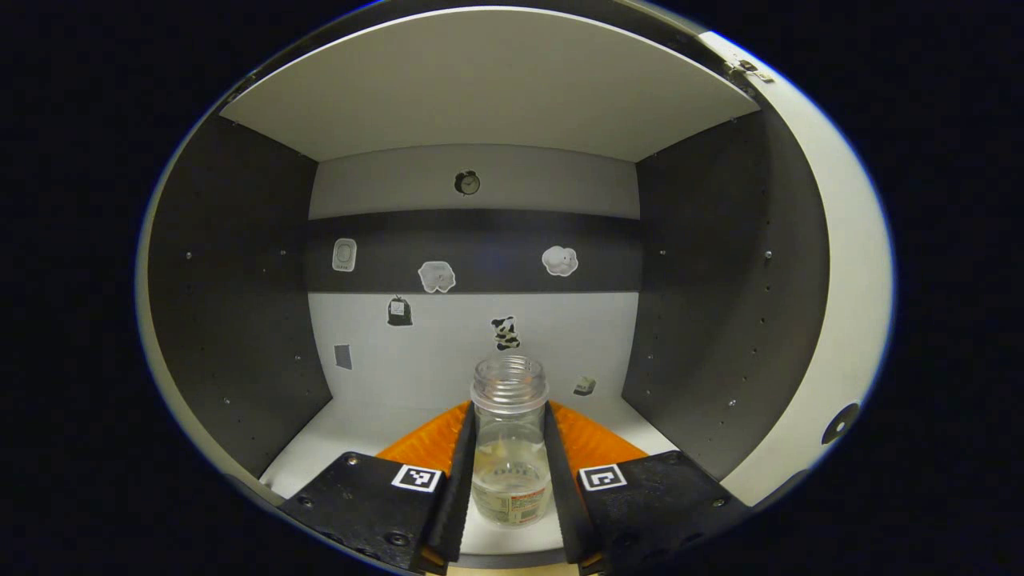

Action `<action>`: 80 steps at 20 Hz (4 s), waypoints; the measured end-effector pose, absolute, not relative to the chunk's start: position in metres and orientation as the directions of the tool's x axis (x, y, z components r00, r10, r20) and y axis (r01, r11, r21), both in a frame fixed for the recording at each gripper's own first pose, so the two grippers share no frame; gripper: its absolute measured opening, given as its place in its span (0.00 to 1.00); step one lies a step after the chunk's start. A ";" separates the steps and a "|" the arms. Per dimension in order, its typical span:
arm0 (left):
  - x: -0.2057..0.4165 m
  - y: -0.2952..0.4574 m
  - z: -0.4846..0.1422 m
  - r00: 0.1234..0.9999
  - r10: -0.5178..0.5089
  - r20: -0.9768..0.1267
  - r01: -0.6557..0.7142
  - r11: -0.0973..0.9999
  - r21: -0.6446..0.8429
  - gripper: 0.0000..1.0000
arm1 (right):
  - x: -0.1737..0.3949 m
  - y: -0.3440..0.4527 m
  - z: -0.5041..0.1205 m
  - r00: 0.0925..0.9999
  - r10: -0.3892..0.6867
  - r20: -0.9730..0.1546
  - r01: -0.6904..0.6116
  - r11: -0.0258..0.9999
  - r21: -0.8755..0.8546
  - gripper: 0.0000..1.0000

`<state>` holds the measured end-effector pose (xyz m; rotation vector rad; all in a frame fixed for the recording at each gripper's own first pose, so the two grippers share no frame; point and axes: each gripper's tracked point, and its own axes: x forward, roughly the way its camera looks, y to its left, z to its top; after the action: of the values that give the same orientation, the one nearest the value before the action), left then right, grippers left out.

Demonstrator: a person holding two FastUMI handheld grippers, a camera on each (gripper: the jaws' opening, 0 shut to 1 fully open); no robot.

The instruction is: Grasp the bottle in the cabinet with the left hand and place it on the coaster, then close the right door with the right hand and the left door with the left hand.

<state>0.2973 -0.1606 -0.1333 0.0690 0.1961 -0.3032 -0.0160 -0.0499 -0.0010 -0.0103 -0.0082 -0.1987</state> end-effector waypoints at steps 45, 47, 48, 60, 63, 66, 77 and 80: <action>-0.044 -0.065 -0.425 0.655 -0.541 -0.528 0.560 0.816 -0.141 0.49 | -0.049 -0.055 0.035 0.990 -0.108 0.091 0.109 0.994 -0.006 0.93; -0.048 -0.064 -0.429 0.654 -0.536 -0.534 0.564 0.816 -0.128 0.49 | -0.051 -0.058 0.036 0.989 -0.116 0.092 0.117 0.993 -0.010 0.93; -0.046 -0.066 -0.428 0.661 -0.542 -0.520 0.566 0.814 -0.128 0.52 | -0.050 -0.059 0.036 0.989 -0.118 0.092 0.120 0.993 -0.011 0.93; -0.073 -0.066 -0.428 0.626 -0.541 -0.562 0.564 0.811 -0.153 0.60 | -0.048 -0.063 0.034 0.987 -0.126 0.099 0.128 0.992 -0.020 0.93; -0.080 -0.066 -0.428 0.611 -0.543 -0.576 0.574 0.805 -0.149 0.62 | -0.048 -0.064 0.033 0.987 -0.128 0.099 0.131 0.991 -0.022 0.93; -0.085 -0.067 -0.424 0.608 -0.544 -0.578 0.580 0.801 -0.144 0.62 | -0.050 -0.066 0.035 0.986 -0.130 0.105 0.132 0.991 -0.019 0.93; -0.067 -0.081 -0.344 0.682 -0.574 -0.454 0.590 0.798 -0.122 0.67 | -0.065 -0.095 0.052 0.974 -0.177 0.144 0.178 0.984 0.006 0.93; -0.053 -0.087 -0.312 0.716 -0.573 -0.398 0.579 0.807 -0.120 0.71 | -0.069 -0.124 0.055 0.958 -0.240 0.158 0.243 0.970 -0.002 0.92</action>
<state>-0.0534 -0.0873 -0.3116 0.0131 0.4356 -0.6377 -0.0689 -0.1235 0.0546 -0.0212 -0.1576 -0.2449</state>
